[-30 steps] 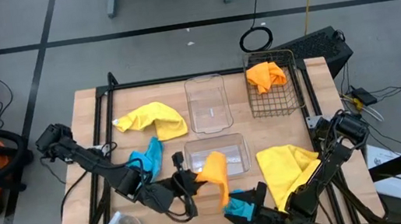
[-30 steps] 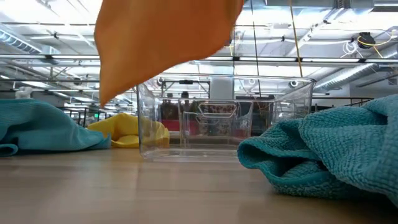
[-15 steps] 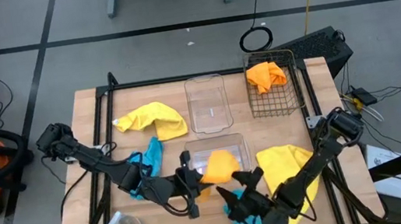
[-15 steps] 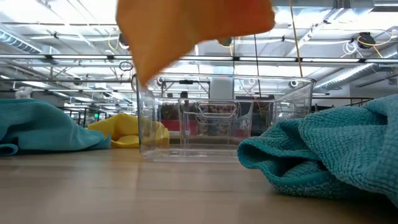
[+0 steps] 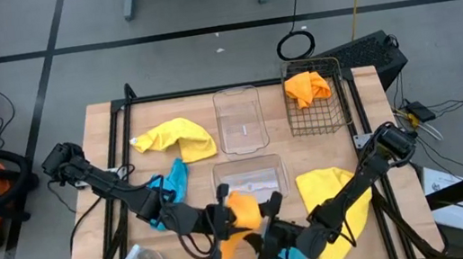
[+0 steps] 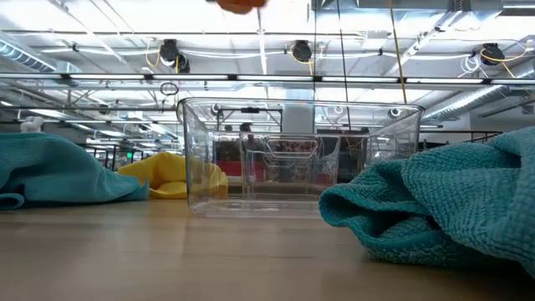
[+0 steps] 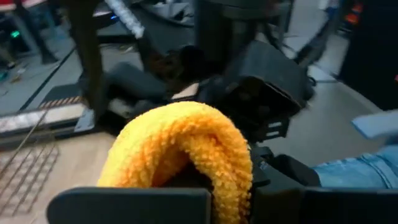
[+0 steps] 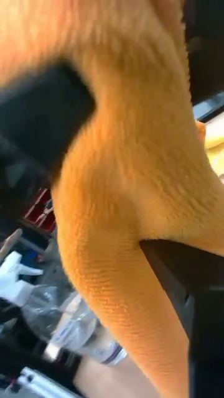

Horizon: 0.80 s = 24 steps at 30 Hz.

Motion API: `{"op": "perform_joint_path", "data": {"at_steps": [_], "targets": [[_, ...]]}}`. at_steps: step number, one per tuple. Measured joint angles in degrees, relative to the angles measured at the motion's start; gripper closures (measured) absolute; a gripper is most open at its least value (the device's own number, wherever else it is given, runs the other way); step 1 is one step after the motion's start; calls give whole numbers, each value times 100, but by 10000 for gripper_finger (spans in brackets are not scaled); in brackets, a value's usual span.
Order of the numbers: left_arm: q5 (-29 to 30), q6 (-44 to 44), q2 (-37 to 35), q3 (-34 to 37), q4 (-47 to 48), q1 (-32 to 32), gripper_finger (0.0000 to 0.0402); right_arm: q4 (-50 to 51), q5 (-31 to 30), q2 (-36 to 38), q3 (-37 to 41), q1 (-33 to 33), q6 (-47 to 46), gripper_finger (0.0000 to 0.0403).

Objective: Sort microfiber towel by color & place in baskets
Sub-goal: Put the orange microfiber towel into the black metal basket

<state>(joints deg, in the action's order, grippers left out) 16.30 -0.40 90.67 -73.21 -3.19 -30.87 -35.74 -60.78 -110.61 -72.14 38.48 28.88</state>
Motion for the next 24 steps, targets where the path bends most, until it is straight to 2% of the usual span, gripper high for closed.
{"op": "perform_joint_path", "data": {"at_steps": [4,8,11,14,17,20,24], "targets": [[-176,-149,0,0,-31,-2,381,-96,114,0,0,-2,-25,176],[-300,-142,0,0,-6,-37,380,-95,108,0,0,80,-6,295],[-299,-146,1,0,81,-125,362,-13,87,26,0,211,138,377],[-181,-155,-32,0,360,-243,319,233,-20,122,2,363,144,384],[382,-161,-42,0,547,-399,265,764,-254,346,2,529,-120,384],[820,-193,-42,0,670,-563,214,1625,-199,625,2,695,-828,395],[1045,-164,-42,0,698,-764,164,3119,-167,991,2,852,-2182,395]]}}
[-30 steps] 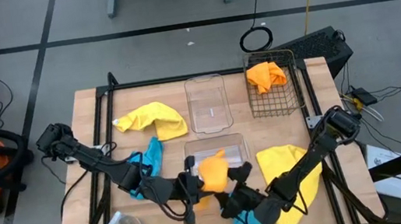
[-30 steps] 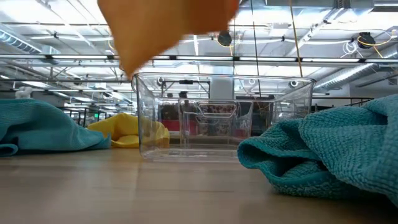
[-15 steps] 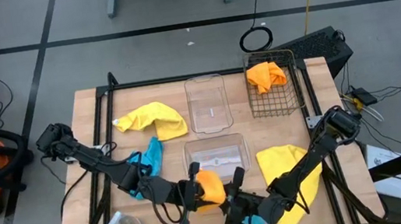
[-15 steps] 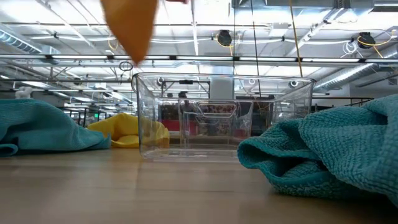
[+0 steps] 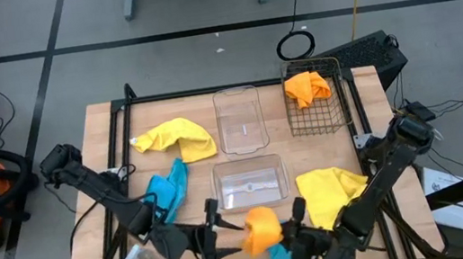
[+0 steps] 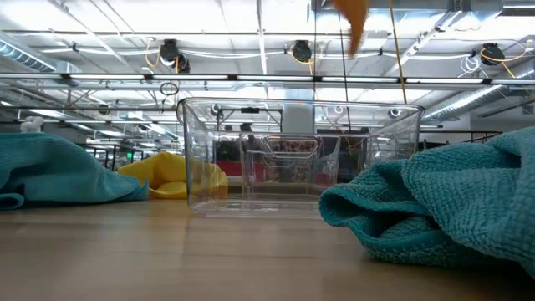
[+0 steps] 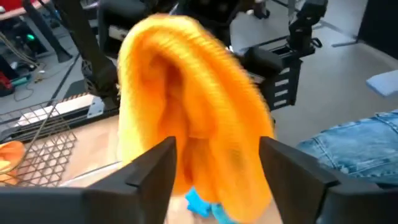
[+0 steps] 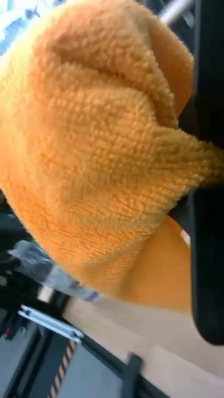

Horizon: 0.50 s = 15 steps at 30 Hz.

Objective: Sort microfiber towel by color & place in baskets
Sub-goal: Put the orange microfiber towel into the black metal basket

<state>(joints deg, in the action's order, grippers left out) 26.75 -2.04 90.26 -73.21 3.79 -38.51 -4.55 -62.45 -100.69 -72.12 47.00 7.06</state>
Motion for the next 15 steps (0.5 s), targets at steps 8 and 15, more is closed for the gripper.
{"op": "perform_joint_path", "data": {"at_steps": [8,15], "targets": [[1262,-457,-2,0,-325,-528,137,2515,1155,392,0,-34,-2815,395],[1425,-1672,556,4,-2016,-530,137,2597,1443,396,0,-361,-3386,395]]}}
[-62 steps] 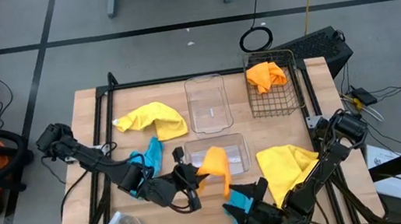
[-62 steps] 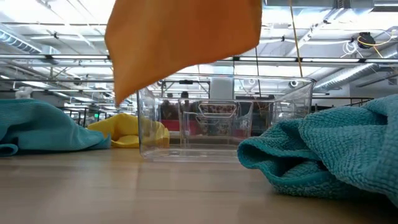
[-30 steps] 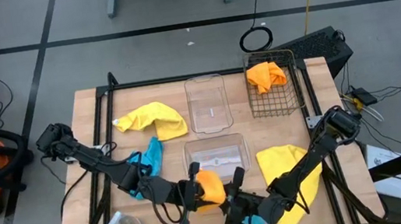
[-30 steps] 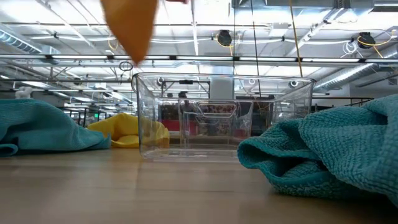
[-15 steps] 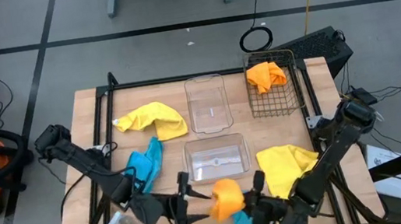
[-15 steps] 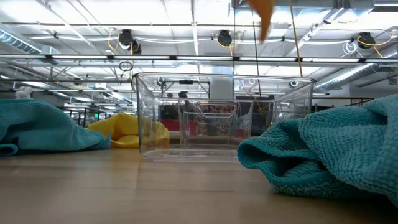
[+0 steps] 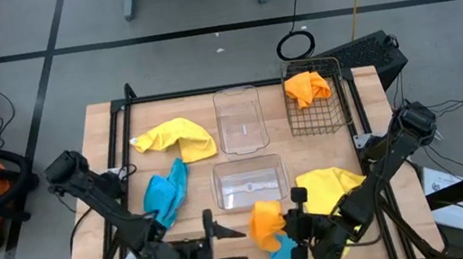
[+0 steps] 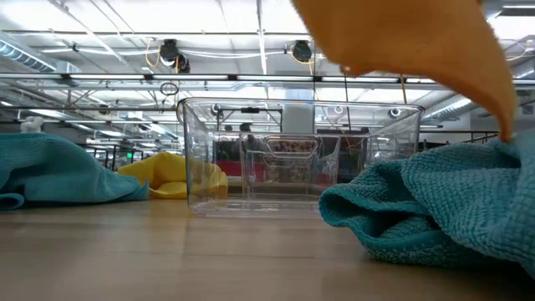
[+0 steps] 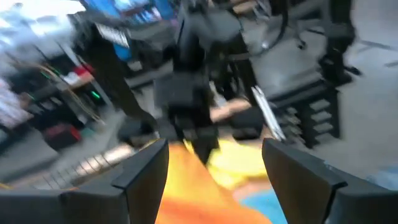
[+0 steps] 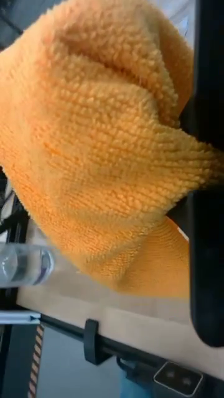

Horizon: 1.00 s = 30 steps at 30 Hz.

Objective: Sort microfiber towel by color & place in baskets
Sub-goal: Put the orange microfiber towel into the black metal basket

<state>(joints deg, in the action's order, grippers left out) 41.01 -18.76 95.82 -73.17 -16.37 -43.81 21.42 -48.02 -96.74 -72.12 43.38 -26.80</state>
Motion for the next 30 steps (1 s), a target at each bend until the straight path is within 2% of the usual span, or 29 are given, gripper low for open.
{"op": "perform_joint_path", "data": {"at_steps": [3,5,14,30], "targets": [[285,-712,202,0,-984,42,136,-192,476,125,0,-171,139,395],[296,-896,302,-7,-1293,100,136,-410,584,233,0,-249,243,395],[437,-667,754,-2,-1168,462,136,-1087,423,460,-2,-241,956,394],[423,-553,1094,-4,-893,866,136,-1281,490,452,0,-246,929,394]]}}
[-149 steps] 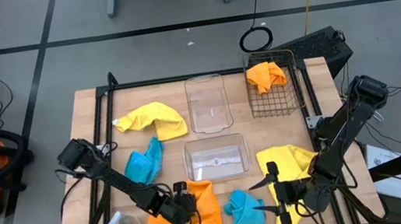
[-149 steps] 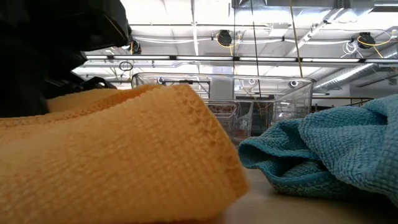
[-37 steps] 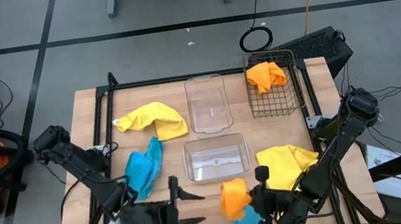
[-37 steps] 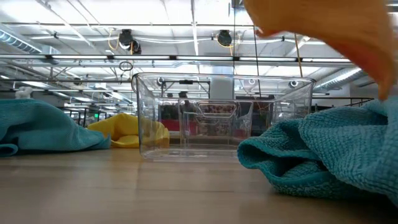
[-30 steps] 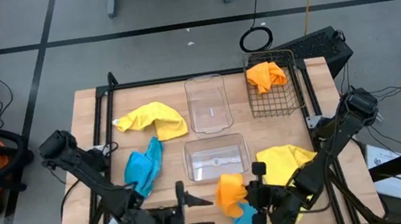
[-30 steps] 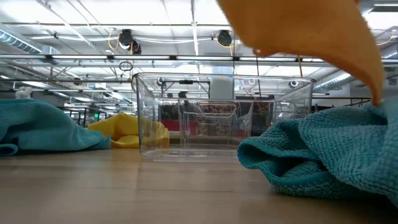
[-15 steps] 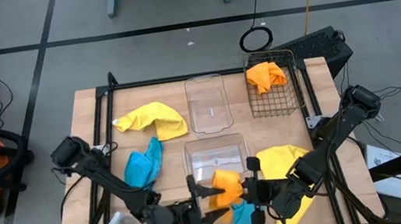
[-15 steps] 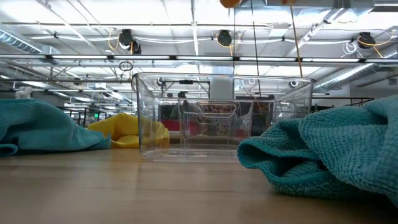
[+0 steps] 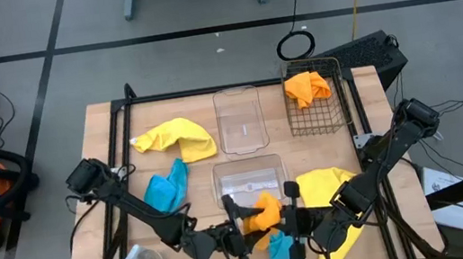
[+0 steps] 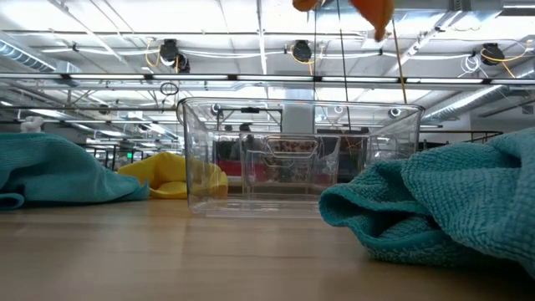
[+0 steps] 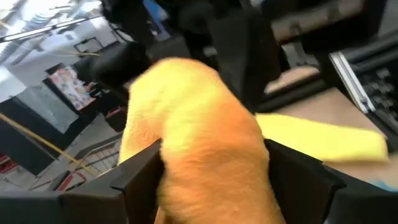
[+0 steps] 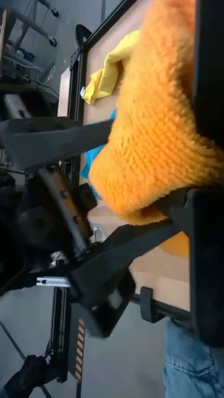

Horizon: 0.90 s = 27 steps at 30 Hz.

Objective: Sort microfiber towel by color & place in baskets
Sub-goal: Put the orange microfiber towel into the black metal basket

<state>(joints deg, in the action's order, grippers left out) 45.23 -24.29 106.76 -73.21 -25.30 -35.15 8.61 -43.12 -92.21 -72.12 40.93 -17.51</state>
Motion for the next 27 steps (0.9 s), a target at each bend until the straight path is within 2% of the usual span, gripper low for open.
{"op": "perform_joint_path", "data": {"at_steps": [4,7,10,12,15,18,19,23,27], "targets": [[-506,158,-5,-3,406,43,136,-115,152,-5,4,7,-18,379],[-822,421,-8,-4,568,61,140,-121,556,-5,4,-7,-63,343],[-916,331,-7,-4,683,59,168,-62,731,-5,4,-8,-153,297],[-912,161,-7,-4,771,37,205,17,759,-5,4,9,-138,267],[-896,122,-4,-2,817,15,281,117,768,-5,4,101,50,227],[-903,124,-9,-1,812,6,366,359,740,-5,-4,212,206,198],[-906,129,-21,3,831,-2,378,498,718,-5,-4,253,215,191],[-984,144,-44,7,810,-51,369,1134,544,52,-4,478,-50,178],[-986,144,-45,7,831,-64,370,1505,-139,103,-4,816,-263,177]]}}
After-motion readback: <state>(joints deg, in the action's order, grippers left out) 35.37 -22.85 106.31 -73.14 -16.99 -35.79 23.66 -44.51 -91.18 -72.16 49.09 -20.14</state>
